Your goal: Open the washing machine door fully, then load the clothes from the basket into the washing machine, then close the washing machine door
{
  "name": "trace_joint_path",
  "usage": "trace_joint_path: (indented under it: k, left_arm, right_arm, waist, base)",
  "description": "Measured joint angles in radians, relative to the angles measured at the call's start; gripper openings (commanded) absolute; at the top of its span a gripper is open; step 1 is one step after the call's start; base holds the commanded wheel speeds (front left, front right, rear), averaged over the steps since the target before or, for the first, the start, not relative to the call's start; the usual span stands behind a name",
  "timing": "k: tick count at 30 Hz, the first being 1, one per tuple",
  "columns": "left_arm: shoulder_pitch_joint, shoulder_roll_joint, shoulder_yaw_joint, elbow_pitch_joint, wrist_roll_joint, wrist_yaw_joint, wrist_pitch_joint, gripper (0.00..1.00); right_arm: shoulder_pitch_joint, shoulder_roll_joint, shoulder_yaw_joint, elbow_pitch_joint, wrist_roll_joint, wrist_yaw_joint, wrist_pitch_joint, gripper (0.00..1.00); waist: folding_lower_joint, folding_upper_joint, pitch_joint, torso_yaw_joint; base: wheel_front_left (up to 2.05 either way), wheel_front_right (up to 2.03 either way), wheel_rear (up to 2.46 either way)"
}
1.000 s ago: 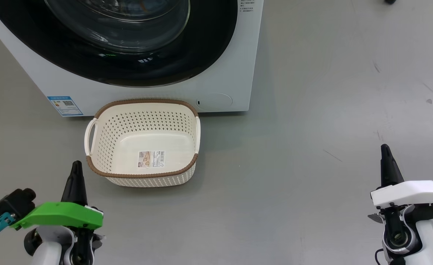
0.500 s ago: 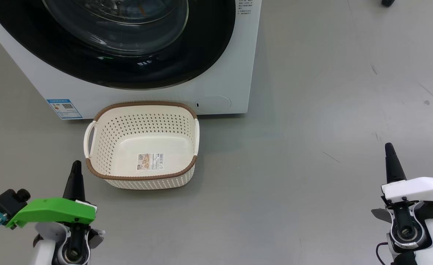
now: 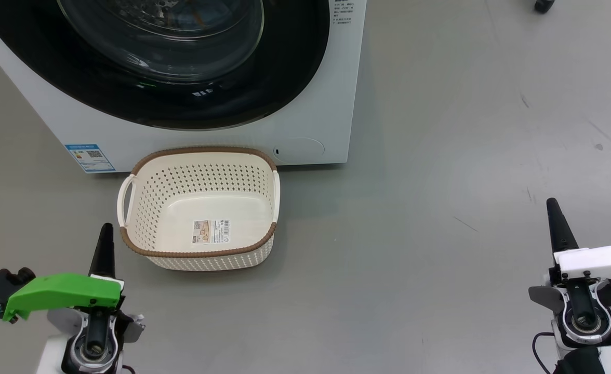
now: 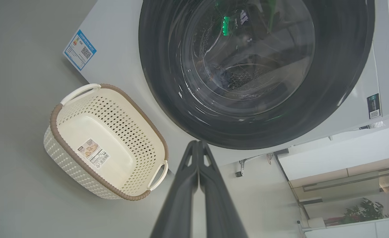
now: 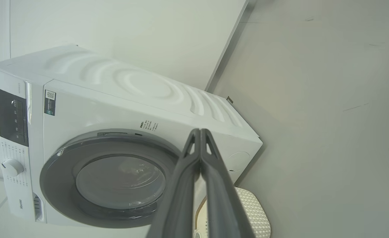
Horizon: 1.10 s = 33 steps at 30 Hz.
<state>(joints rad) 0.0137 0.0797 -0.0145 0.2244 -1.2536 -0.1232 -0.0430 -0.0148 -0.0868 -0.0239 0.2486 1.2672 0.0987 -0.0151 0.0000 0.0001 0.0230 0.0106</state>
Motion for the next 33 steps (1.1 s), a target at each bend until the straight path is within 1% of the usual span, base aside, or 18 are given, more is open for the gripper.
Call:
trace_joint_path:
  k: [2,12,14,28,33]
  left_arm:
    - [-0.005,0.000,0.002,0.003,-0.034,0.000,0.009,0.00]
    - [-0.021,0.000,0.008,0.021,-0.174,0.000,0.042,0.00]
    - [-0.026,0.000,0.009,0.022,-0.195,0.000,0.045,0.00]
    - [-0.058,0.001,0.014,0.033,-0.409,0.000,0.091,0.00]
    - [-0.058,0.001,0.014,0.038,-0.412,0.000,0.091,0.00]
  right_arm:
    - [-0.001,0.001,-0.004,0.002,0.027,0.005,0.005,0.00]
    - [-0.020,0.012,-0.029,0.012,0.153,0.007,0.037,0.00]
    - [-0.021,0.013,-0.034,0.015,0.177,0.014,0.045,0.00]
    - [-0.041,0.021,-0.069,0.027,0.361,0.017,0.090,0.00]
    - [-0.041,0.022,-0.069,0.028,0.362,0.018,0.090,0.00]
  waist:
    - [0.0000,0.0000,-0.001,-0.001]
    - [0.0000,0.0000,-0.009,-0.005]
    - [0.0000,0.0000,-0.010,-0.005]
    - [0.0000,0.0000,-0.020,-0.011]
    - [0.0000,0.0000,-0.020,-0.011]
  base:
    - [0.00,0.00,0.00]
    - [0.00,0.00,0.00]
    - [0.00,0.00,0.00]
    - [0.00,0.00,0.00]
    - [0.00,0.00,0.00]
